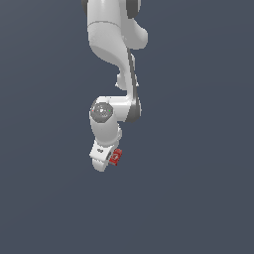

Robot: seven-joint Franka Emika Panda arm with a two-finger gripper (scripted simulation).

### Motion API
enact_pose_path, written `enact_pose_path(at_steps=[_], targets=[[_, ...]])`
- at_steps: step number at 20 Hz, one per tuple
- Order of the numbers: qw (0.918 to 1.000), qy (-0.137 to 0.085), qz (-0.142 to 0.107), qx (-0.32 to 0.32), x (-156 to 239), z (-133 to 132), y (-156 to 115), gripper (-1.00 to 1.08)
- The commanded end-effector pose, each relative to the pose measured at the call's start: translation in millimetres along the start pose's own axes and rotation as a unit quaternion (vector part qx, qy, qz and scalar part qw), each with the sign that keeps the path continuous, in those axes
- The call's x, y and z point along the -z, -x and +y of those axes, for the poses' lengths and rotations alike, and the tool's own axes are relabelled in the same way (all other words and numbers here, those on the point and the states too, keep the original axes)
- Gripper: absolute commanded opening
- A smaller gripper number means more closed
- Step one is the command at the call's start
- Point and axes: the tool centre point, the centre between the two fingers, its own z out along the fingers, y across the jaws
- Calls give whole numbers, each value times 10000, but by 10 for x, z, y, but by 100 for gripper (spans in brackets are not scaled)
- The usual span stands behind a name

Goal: Pick up the object and move it to a goal position.

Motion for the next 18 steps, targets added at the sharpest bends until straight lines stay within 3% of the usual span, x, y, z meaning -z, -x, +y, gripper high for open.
enact_pose_path(at_steps=[1,18], targets=[[10000,5,-3,2,144,-83,-36,-100],[10000,7,-18,6,1530,-899,-370,-100]])
